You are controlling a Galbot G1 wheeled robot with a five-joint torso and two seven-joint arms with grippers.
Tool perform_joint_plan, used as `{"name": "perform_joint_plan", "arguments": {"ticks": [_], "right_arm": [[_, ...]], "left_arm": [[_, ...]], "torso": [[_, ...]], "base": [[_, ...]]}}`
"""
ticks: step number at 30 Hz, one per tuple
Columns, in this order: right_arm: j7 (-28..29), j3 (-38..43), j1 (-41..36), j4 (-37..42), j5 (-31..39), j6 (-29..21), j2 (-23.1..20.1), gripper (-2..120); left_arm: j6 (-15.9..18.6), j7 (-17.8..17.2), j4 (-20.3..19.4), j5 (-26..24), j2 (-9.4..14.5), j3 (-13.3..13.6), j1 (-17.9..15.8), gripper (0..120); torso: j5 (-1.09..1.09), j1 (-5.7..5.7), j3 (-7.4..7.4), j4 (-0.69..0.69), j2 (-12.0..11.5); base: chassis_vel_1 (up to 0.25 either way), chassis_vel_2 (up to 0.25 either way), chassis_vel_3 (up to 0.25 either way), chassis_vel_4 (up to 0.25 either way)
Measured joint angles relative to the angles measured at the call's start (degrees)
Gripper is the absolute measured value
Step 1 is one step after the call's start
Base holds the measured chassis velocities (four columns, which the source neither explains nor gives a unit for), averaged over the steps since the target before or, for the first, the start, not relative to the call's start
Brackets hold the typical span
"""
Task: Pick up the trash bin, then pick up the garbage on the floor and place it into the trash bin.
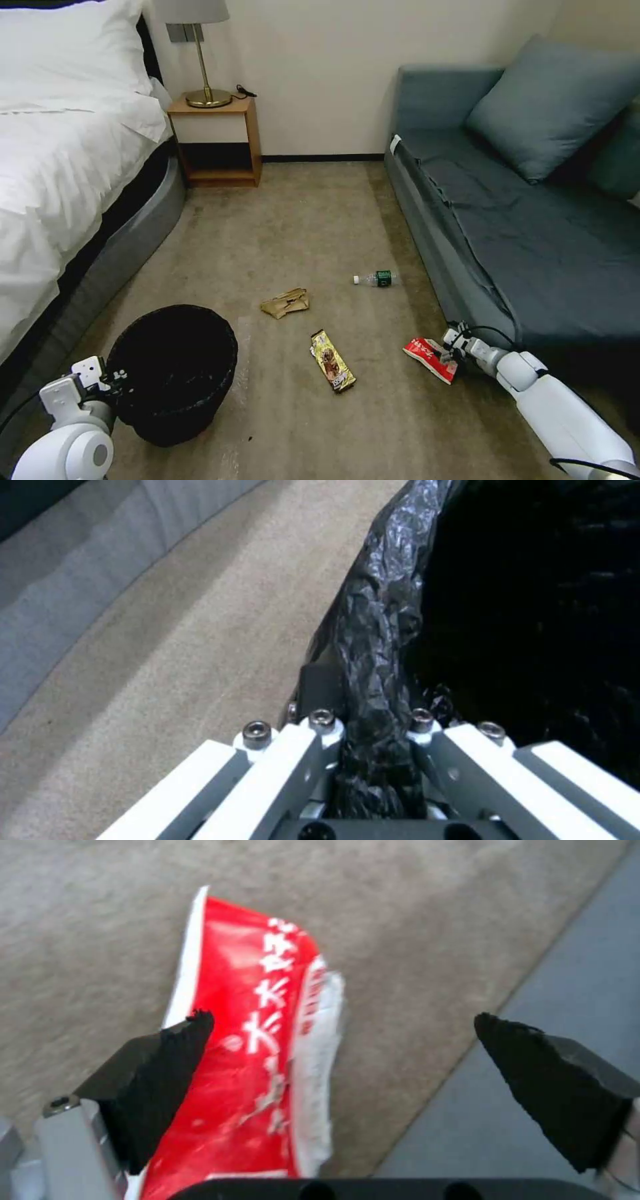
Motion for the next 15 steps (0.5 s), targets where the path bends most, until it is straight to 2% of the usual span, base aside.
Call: {"name": "perform_joint_plan", "arguments": {"ticks": [15], "right_arm": [[-0.3, -1.0, 5.3, -8.7, -3.8, 2.4, 2.7, 99]], "left_arm": [[-0.4, 0.2, -1.5, 0.1, 0.0, -0.9, 1.1, 3]], "torso": [[0.00, 0.00, 0.00, 0.01, 0.0]], "base": [[0.000, 0.000, 0.000, 0.000]]}}
